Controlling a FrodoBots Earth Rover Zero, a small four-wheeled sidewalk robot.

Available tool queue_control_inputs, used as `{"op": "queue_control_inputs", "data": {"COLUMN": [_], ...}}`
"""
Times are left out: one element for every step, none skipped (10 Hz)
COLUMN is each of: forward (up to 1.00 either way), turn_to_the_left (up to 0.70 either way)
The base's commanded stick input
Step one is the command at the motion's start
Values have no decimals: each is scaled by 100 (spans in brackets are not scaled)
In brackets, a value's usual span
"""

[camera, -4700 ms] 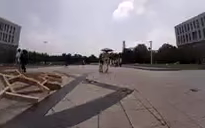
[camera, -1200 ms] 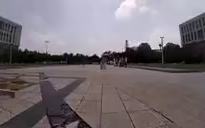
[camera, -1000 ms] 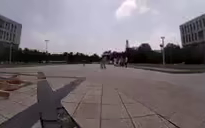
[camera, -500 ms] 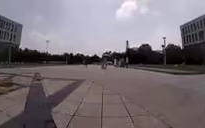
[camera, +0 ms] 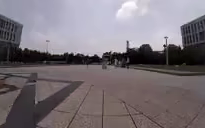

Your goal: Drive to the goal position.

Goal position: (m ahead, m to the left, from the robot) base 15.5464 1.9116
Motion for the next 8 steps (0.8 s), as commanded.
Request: {"op": "queue_control_inputs", "data": {"forward": [70,70,70,70,70,70,70,70], "turn_to_the_left": [0,0,0,0,0,0,0,0]}}
